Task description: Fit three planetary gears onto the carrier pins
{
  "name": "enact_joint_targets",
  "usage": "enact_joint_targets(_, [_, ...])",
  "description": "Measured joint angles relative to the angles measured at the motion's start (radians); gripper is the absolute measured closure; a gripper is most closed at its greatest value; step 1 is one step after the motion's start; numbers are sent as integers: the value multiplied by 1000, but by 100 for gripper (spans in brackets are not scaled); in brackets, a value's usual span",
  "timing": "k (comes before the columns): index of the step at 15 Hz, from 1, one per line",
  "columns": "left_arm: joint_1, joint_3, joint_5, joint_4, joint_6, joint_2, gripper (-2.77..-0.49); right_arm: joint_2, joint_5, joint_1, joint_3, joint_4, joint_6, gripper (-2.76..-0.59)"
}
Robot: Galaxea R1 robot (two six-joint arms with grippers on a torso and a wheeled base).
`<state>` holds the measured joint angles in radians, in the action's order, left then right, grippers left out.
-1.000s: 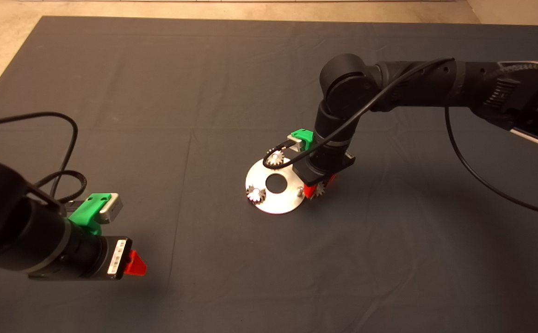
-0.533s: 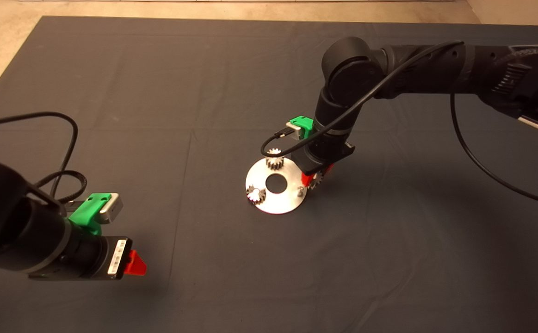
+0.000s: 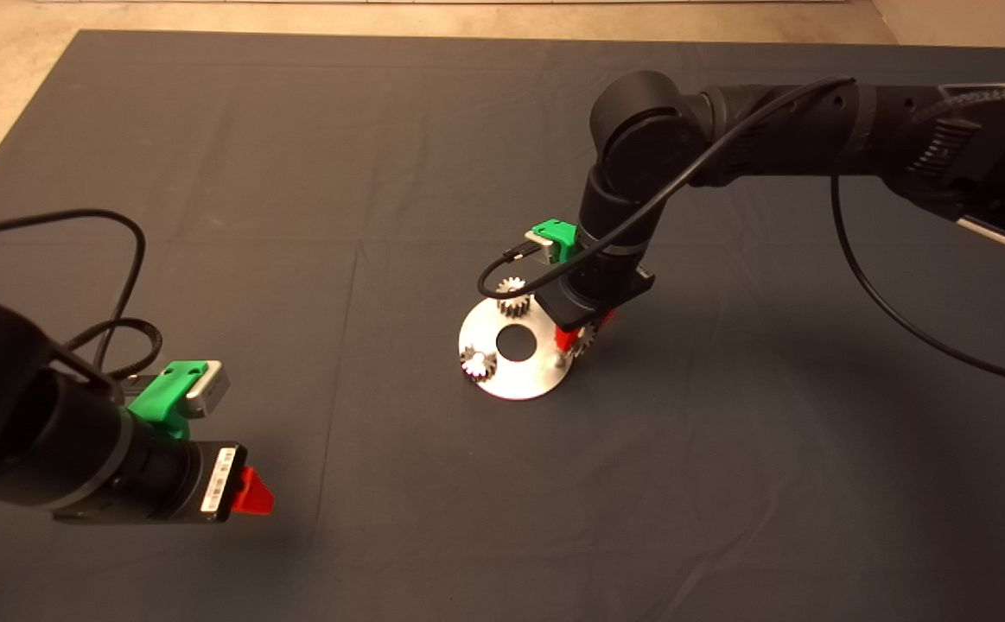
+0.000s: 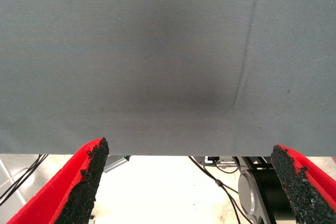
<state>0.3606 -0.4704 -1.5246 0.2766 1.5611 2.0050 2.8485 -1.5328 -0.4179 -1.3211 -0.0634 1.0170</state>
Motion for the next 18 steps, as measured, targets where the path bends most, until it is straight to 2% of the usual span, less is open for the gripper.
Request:
enact_joint_targets(11, [0,14,0,0,-16,-56,-219,21,0,18,-4,0,-3,-96])
enact_joint_targets(18, [0,41,0,0,-18,-72,-219,36,0,44,-12,0,-3,-96])
